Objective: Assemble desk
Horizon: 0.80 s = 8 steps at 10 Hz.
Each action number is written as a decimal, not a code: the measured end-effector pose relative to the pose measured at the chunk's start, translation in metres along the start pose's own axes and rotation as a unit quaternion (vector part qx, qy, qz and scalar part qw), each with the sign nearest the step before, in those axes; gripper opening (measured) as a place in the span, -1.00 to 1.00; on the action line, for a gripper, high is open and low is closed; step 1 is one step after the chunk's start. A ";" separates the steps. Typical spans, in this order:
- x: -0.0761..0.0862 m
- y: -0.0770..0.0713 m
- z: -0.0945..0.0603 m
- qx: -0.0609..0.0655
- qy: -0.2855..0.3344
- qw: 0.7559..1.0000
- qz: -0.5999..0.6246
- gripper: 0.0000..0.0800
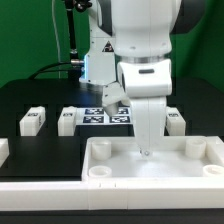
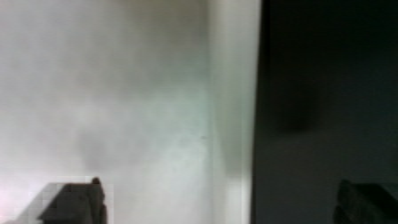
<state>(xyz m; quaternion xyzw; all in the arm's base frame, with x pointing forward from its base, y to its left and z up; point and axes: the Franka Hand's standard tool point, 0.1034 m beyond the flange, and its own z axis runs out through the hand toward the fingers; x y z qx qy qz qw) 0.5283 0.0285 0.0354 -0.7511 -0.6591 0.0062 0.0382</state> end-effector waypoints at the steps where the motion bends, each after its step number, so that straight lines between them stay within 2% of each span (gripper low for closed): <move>1: 0.006 -0.005 -0.013 -0.007 -0.003 1.000 0.023 0.62; 2: 0.013 -0.010 -0.022 -0.011 -0.005 0.998 0.063 0.62; 4: 0.031 -0.016 -0.029 -0.007 -0.007 0.982 0.188 0.62; 5: 0.033 -0.009 -0.035 -0.006 -0.002 0.977 0.214 0.62; 8: 0.034 -0.010 -0.034 -0.005 0.002 0.951 0.309 0.62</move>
Offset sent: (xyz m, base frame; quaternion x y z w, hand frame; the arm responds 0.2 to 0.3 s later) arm -0.0211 0.0288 0.0144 0.0150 -0.0446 0.3408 0.9389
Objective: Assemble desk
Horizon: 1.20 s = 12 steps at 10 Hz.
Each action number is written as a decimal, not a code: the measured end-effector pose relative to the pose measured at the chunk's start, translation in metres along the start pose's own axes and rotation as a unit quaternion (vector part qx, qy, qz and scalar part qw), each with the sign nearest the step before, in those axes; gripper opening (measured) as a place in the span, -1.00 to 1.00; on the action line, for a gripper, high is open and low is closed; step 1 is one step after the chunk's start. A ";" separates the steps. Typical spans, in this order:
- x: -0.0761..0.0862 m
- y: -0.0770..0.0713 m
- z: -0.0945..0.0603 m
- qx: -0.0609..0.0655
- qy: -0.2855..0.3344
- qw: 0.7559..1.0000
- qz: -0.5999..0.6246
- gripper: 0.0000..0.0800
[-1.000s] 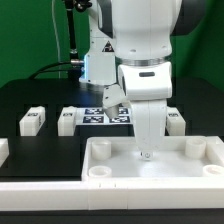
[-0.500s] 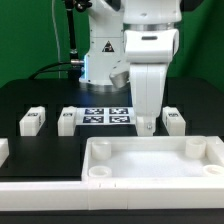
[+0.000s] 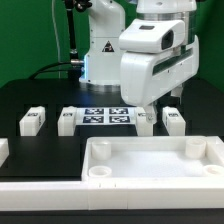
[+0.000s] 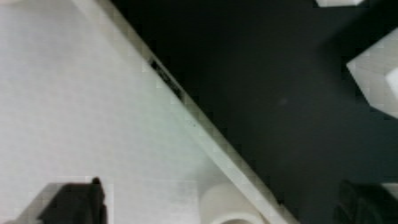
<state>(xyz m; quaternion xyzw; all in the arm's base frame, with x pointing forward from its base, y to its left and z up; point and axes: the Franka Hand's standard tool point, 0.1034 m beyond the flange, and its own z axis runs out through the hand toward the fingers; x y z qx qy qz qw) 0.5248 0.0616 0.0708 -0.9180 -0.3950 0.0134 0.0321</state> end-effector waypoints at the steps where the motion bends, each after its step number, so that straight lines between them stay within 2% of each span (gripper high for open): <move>1: 0.001 -0.001 0.000 0.000 0.000 0.999 0.041 0.62; 3: 0.017 -0.027 -0.001 0.005 -0.009 0.981 0.194 0.62; 4: 0.021 -0.040 0.005 0.013 -0.019 0.961 0.274 0.62; 5: 0.022 -0.040 0.011 0.022 -0.025 0.947 0.320 0.62; 7: 0.023 -0.041 0.011 0.024 -0.026 0.941 0.338 0.62; 8: 0.020 -0.044 0.014 0.034 -0.036 0.935 0.350 0.62; 10: 0.010 -0.058 0.018 0.078 -0.095 0.914 0.386 0.62; 11: 0.010 -0.059 0.013 0.107 -0.158 0.903 0.385 0.62; 12: 0.012 -0.059 0.013 0.127 -0.201 0.893 0.383 0.62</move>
Offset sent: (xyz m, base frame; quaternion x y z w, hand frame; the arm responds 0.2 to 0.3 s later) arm -0.0202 0.0367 -0.0109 0.0034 -0.0715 0.4036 0.9121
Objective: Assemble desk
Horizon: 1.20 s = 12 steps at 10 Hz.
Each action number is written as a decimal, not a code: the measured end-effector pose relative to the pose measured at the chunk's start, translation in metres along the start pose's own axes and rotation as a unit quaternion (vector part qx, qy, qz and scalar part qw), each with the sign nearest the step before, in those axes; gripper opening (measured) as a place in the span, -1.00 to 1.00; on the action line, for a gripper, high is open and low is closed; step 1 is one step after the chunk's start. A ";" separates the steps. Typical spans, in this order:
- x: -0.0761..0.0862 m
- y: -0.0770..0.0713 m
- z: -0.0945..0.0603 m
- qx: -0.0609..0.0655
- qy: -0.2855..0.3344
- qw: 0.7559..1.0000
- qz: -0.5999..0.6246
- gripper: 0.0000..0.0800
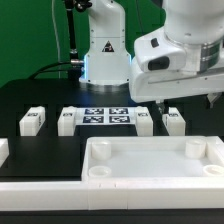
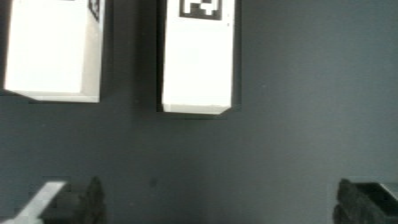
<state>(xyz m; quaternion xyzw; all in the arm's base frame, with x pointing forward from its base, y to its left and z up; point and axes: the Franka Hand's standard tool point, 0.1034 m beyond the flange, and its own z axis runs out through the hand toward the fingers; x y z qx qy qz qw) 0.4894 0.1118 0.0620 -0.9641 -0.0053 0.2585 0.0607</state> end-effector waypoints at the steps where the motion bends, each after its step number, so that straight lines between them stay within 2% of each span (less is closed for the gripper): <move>1: 0.005 -0.001 0.003 0.000 -0.017 1.000 -0.005 0.62; 2: -0.004 0.000 0.006 0.001 -0.067 0.998 -0.005 0.62; 5: -0.012 0.003 0.017 -0.002 -0.188 0.982 -0.008 0.62; 6: -0.008 0.004 0.020 0.002 -0.205 0.979 -0.008 0.62; 9: -0.004 0.002 0.020 0.004 -0.199 0.980 -0.009 0.62; 10: -0.005 0.003 0.021 0.001 -0.200 0.980 -0.007 0.62; 11: -0.011 0.006 0.027 -0.021 -0.211 0.977 0.005 0.62; 12: -0.015 0.001 0.030 -0.031 -0.216 0.976 0.012 0.62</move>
Offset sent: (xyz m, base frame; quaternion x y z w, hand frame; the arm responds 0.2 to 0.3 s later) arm 0.0000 0.0000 0.0000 0.0000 -0.1938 0.0000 0.9810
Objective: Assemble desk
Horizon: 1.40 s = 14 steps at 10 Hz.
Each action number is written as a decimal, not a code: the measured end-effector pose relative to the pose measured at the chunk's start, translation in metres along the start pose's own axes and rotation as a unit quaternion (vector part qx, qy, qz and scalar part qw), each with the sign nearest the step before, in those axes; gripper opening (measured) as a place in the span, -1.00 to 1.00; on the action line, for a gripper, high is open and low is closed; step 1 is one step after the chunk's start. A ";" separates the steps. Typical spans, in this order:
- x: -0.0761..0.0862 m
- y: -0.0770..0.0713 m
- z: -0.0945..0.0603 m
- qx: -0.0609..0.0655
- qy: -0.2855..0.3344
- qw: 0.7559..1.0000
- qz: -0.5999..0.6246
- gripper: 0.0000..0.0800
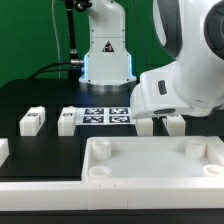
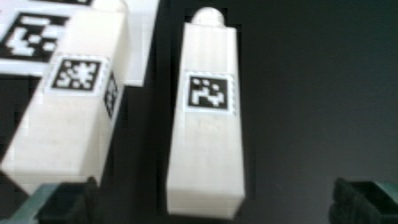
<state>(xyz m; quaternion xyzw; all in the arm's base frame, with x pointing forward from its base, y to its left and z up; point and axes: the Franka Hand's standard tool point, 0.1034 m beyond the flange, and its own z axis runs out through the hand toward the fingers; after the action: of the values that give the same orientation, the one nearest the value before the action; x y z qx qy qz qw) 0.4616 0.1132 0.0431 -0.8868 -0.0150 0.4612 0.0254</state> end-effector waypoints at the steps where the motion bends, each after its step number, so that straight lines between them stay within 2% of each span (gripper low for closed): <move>1: 0.001 -0.004 0.003 -0.003 0.003 1.000 -0.001 0.62; 6: 0.014 -0.006 0.035 -0.003 0.015 1.000 -0.015 0.62; 9: 0.016 -0.007 0.038 -0.003 0.019 0.999 -0.042 0.62; 10: 0.016 -0.007 0.039 -0.003 0.019 0.999 -0.043 0.40; 11: 0.016 -0.007 0.039 -0.003 0.019 0.999 -0.043 0.40; 12: 0.016 -0.007 0.039 -0.003 0.018 0.999 -0.043 -0.04; 13: 0.016 -0.007 0.039 -0.003 0.018 0.999 -0.043 -0.28; 14: 0.016 -0.007 0.039 -0.003 0.018 0.999 -0.043 -0.28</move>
Offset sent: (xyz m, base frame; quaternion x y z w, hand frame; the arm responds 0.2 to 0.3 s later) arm -0.0121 0.0030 -0.0179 -0.0012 0.0107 0.0152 0.9998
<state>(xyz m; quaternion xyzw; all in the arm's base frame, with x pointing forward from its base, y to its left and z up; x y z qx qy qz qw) 0.4390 0.1223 0.0087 -0.8935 -0.0541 0.4437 0.0425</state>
